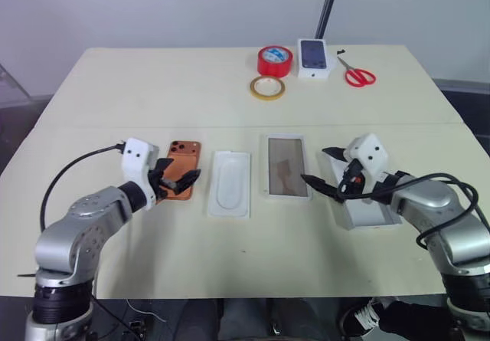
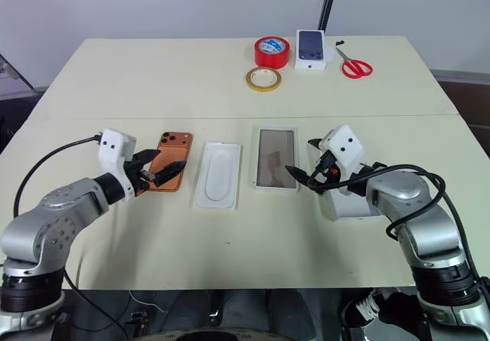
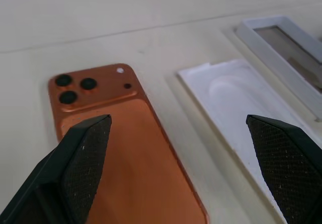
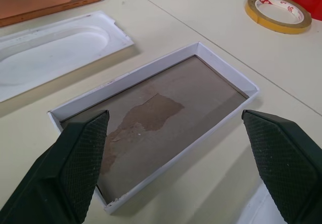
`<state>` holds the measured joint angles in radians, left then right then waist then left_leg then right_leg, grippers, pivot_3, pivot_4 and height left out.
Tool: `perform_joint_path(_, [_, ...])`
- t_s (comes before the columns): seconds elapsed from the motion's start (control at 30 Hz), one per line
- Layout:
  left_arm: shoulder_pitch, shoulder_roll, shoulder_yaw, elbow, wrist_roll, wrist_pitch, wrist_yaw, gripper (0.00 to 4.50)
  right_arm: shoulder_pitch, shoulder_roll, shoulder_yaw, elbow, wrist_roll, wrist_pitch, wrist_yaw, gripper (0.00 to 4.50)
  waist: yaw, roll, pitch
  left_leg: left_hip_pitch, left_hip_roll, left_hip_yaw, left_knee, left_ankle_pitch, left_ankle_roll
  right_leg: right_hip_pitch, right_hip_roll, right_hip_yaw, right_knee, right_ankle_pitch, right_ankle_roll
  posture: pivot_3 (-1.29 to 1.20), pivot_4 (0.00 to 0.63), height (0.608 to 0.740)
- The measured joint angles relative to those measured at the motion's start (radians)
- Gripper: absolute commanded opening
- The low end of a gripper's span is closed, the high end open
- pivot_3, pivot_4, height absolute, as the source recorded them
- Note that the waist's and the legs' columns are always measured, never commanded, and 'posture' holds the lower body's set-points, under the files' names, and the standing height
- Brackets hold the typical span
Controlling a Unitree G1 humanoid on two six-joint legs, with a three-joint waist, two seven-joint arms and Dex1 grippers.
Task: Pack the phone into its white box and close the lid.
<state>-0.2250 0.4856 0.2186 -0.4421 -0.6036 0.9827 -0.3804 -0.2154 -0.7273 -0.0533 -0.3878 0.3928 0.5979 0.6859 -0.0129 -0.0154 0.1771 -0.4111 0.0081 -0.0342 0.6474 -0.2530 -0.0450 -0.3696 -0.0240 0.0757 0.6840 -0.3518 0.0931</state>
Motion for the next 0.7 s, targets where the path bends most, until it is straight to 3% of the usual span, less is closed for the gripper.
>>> perform_joint_path(0.27, [-0.150, -0.159, 0.003, -0.009, -0.107, 0.344, 0.168, 4.50, 0.004, 0.000, 0.015, -0.033, -0.007, 0.006, 0.004, 4.43, 0.000, -0.001, 0.000, 0.000, -0.001, 0.000, 0.001, 0.000, 0.000, 0.000, 0.000, -0.001, 0.000, 0.000, 0.000, 0.00, 0.150, 0.735])
perform_joint_path(0.37, [-0.191, -0.175, 0.002, -0.005, -0.105, 0.450, 0.211, 4.50, 0.005, -0.006, 0.012, -0.042, -0.007, 0.007, 0.008, 4.43, -0.001, -0.001, 0.000, 0.000, -0.001, 0.000, 0.001, 0.000, 0.000, 0.000, 0.000, -0.001, 0.000, 0.000, 0.000, 0.00, 0.150, 0.735])
perform_joint_path(0.57, [-0.254, -0.312, 0.024, 0.040, -0.071, 0.589, 0.285, 4.50, 0.006, -0.021, 0.008, -0.046, -0.008, 0.008, 0.014, 4.43, 0.000, -0.001, 0.000, 0.000, -0.001, -0.001, 0.001, 0.000, 0.000, 0.001, 0.000, -0.001, 0.000, 0.000, 0.000, 0.00, 0.150, 0.735])
perform_joint_path(0.67, [-0.270, -0.357, 0.036, 0.049, -0.047, 0.607, 0.300, 3.67, 0.006, -0.028, 0.010, -0.052, -0.013, 0.008, 0.018, 4.50, 0.001, -0.001, 0.000, 0.000, -0.001, -0.001, 0.001, 0.000, 0.000, 0.001, 0.000, -0.001, 0.000, 0.000, 0.000, 0.00, 0.150, 0.735])
perform_joint_path(0.7, [-0.270, -0.360, 0.031, 0.050, -0.036, 0.610, 0.302, 3.16, 0.006, -0.038, 0.013, -0.058, -0.018, 0.008, 0.024, 4.50, 0.001, -0.001, 0.000, 0.000, -0.002, -0.001, 0.001, 0.000, 0.000, 0.001, 0.000, -0.001, 0.000, 0.000, 0.001, 0.00, 0.150, 0.735])
